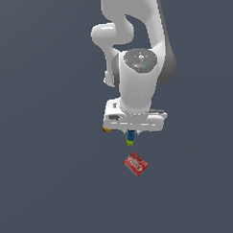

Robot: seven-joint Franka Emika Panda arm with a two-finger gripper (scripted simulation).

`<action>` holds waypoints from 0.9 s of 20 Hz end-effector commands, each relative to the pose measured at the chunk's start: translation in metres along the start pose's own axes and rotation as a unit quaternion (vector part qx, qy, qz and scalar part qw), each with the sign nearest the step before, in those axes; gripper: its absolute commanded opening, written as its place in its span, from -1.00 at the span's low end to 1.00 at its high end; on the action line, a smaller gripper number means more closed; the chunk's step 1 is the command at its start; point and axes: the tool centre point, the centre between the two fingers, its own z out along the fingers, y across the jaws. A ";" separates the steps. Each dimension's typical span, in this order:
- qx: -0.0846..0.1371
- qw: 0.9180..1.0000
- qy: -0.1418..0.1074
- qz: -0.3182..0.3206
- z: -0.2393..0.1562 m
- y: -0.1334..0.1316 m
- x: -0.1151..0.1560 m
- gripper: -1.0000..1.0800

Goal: Pick up a designated object from a clutter of objects.

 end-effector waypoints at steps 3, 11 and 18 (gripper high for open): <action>0.000 1.000 0.000 0.000 -0.051 -0.028 -0.006 -1.00; 0.000 1.000 0.000 0.000 -0.136 -0.075 -0.014 -1.00; 0.000 1.000 0.000 0.000 -0.187 -0.105 -0.017 -1.00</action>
